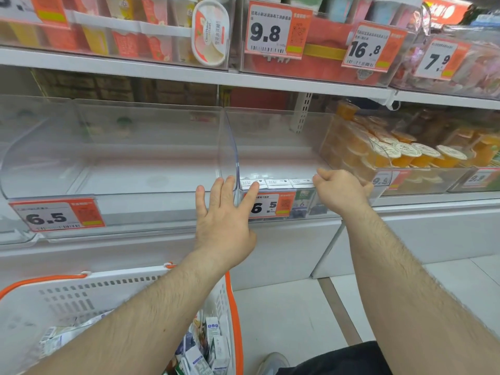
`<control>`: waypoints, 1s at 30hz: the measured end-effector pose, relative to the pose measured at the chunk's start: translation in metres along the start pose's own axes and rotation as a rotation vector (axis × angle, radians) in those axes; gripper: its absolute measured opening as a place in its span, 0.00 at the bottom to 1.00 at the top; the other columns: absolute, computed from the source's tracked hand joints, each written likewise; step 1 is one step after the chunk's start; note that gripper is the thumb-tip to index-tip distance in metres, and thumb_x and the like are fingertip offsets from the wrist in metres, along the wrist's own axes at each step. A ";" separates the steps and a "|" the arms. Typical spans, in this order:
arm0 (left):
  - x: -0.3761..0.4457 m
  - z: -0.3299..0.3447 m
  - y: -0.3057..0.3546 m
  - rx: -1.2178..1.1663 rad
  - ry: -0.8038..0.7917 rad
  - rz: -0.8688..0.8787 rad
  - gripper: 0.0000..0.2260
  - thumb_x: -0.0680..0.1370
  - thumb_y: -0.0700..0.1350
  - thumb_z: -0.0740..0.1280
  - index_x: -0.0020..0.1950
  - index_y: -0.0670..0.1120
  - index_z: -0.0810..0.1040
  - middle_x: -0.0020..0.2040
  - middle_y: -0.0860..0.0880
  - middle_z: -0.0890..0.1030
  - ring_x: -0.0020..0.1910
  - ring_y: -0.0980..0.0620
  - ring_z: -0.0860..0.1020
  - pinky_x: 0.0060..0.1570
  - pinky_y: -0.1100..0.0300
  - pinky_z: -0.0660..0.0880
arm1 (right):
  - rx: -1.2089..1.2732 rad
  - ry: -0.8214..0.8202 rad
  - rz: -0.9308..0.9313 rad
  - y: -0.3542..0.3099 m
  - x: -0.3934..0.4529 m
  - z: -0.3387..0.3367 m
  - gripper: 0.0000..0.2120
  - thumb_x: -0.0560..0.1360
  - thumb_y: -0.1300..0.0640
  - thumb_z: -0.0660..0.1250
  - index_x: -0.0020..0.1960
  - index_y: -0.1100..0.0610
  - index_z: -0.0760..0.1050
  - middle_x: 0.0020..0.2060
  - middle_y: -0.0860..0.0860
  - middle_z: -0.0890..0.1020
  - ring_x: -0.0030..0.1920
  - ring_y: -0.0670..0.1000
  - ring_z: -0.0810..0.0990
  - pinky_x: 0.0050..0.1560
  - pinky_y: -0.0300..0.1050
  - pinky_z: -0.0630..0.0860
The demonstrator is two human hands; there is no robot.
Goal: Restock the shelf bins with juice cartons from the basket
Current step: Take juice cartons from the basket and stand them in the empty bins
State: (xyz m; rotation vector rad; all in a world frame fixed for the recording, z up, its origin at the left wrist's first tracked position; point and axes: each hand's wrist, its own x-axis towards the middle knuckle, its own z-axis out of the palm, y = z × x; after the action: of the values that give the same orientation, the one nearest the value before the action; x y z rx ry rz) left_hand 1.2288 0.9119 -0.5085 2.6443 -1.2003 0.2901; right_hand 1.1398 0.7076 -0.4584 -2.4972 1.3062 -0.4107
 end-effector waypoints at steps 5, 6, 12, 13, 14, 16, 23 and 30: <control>0.000 -0.001 -0.001 0.001 -0.008 0.007 0.39 0.77 0.51 0.62 0.78 0.58 0.38 0.79 0.43 0.42 0.77 0.43 0.38 0.69 0.41 0.28 | -0.122 -0.077 0.030 -0.002 0.001 0.000 0.21 0.81 0.46 0.50 0.71 0.41 0.71 0.70 0.46 0.74 0.72 0.54 0.66 0.74 0.59 0.49; 0.000 -0.001 -0.001 -0.002 -0.013 0.009 0.39 0.77 0.51 0.62 0.78 0.58 0.37 0.79 0.43 0.41 0.77 0.43 0.37 0.69 0.42 0.28 | -0.146 -0.096 0.043 -0.003 0.000 -0.001 0.22 0.81 0.44 0.49 0.72 0.40 0.70 0.71 0.47 0.73 0.74 0.55 0.64 0.74 0.60 0.47; -0.008 -0.007 -0.012 -0.188 -0.019 0.058 0.44 0.76 0.48 0.64 0.77 0.58 0.33 0.78 0.44 0.32 0.75 0.47 0.28 0.70 0.49 0.26 | -0.244 -0.077 0.047 -0.012 -0.017 0.006 0.29 0.80 0.37 0.40 0.77 0.43 0.61 0.78 0.55 0.59 0.79 0.60 0.48 0.74 0.67 0.40; -0.014 -0.010 -0.018 -0.236 0.016 0.087 0.43 0.76 0.47 0.64 0.78 0.57 0.34 0.78 0.45 0.33 0.75 0.48 0.29 0.71 0.51 0.27 | -0.239 0.018 0.022 -0.014 -0.022 0.006 0.28 0.81 0.37 0.42 0.76 0.45 0.64 0.78 0.55 0.60 0.78 0.60 0.50 0.74 0.67 0.42; -0.025 -0.011 -0.027 -0.271 0.052 0.108 0.42 0.76 0.46 0.64 0.79 0.55 0.37 0.79 0.47 0.34 0.76 0.50 0.30 0.72 0.52 0.28 | -0.207 0.134 -0.035 -0.018 -0.028 0.009 0.27 0.81 0.39 0.46 0.74 0.47 0.68 0.77 0.56 0.62 0.77 0.60 0.53 0.74 0.65 0.46; -0.048 -0.007 -0.049 -0.337 0.110 0.108 0.39 0.75 0.45 0.66 0.80 0.52 0.46 0.80 0.49 0.41 0.78 0.52 0.36 0.74 0.54 0.32 | -0.073 0.360 -0.237 -0.030 -0.044 0.018 0.22 0.80 0.44 0.54 0.65 0.52 0.77 0.70 0.55 0.72 0.72 0.59 0.62 0.70 0.60 0.53; -0.125 0.027 -0.132 -0.518 -0.145 -0.267 0.23 0.76 0.43 0.68 0.71 0.50 0.71 0.69 0.51 0.73 0.68 0.50 0.70 0.69 0.54 0.65 | 0.175 0.134 -0.941 -0.097 -0.130 0.092 0.16 0.72 0.48 0.59 0.42 0.54 0.83 0.41 0.49 0.84 0.48 0.57 0.78 0.48 0.46 0.58; -0.165 0.063 -0.176 -0.619 -0.494 -0.454 0.13 0.77 0.42 0.66 0.62 0.49 0.77 0.56 0.52 0.79 0.53 0.54 0.77 0.49 0.65 0.71 | -0.434 -0.783 -0.879 -0.106 -0.167 0.174 0.16 0.78 0.47 0.61 0.63 0.50 0.78 0.60 0.49 0.81 0.61 0.53 0.77 0.62 0.50 0.73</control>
State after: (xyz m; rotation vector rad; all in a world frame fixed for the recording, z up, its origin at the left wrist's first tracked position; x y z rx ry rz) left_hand 1.2615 1.1249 -0.6339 2.3657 -0.6005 -0.7263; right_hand 1.1938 0.9252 -0.5960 -2.9571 -0.0423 0.7135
